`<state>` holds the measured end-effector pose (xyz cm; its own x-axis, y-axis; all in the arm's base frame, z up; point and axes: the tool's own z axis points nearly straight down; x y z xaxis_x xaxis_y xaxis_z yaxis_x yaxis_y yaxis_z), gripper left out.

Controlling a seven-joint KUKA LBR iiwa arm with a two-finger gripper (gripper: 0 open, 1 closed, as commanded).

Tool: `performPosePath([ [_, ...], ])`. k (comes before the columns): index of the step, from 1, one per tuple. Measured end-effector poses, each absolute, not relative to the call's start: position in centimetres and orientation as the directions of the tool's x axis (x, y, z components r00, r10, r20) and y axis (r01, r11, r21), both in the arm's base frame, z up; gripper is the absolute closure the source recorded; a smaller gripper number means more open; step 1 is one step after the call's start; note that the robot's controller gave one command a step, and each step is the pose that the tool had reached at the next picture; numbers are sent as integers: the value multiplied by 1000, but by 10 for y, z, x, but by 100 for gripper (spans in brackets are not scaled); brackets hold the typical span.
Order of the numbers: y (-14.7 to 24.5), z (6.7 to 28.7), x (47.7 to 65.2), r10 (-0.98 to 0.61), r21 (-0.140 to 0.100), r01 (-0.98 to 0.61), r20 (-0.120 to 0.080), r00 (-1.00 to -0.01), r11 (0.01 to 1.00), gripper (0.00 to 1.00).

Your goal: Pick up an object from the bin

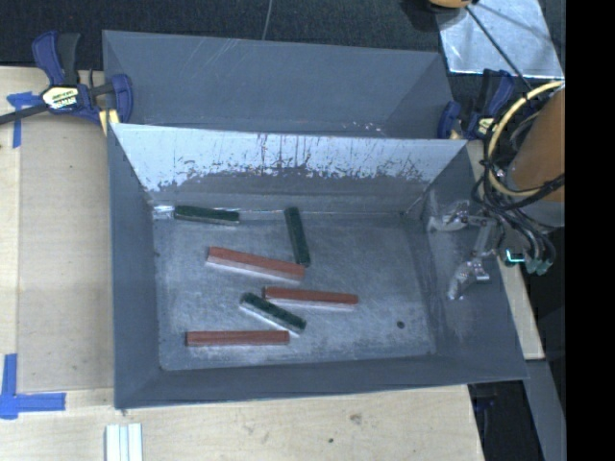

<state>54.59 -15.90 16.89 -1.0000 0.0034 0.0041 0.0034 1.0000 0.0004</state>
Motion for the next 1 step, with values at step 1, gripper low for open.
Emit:
performPosePath([
  [1, -159, 173, 548, 1, -1, 1, -4, -1000, 1000, 0],
])
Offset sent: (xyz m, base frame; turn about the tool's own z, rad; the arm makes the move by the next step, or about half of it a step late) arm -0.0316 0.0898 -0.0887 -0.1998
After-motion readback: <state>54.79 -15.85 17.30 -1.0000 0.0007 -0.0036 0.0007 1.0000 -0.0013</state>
